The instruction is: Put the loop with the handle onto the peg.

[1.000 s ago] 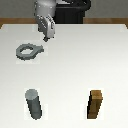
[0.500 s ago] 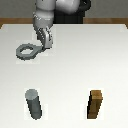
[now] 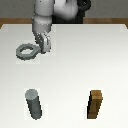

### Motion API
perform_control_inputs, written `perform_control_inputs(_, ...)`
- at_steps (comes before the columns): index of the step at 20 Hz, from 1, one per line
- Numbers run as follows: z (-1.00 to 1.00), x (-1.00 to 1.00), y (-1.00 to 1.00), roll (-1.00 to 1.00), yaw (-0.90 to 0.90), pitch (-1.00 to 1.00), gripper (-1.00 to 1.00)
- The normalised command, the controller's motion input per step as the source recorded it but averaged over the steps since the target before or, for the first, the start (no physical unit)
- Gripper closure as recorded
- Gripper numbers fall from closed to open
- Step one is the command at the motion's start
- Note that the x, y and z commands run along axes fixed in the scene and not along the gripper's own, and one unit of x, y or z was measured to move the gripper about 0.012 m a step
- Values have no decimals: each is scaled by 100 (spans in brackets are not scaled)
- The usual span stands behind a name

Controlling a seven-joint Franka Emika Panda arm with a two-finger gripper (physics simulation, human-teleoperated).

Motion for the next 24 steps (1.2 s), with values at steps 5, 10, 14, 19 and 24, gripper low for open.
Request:
perform_control_inputs(5,-20,0,0,0,0,0,-100)
perform_control_inputs(10,0,0,0,0,0,0,100)
perform_control_inputs(14,0,0,0,0,0,0,100)
perform_control_inputs(19,40,0,0,0,0,0,100)
perform_control_inputs(24,100,0,0,0,0,0,100)
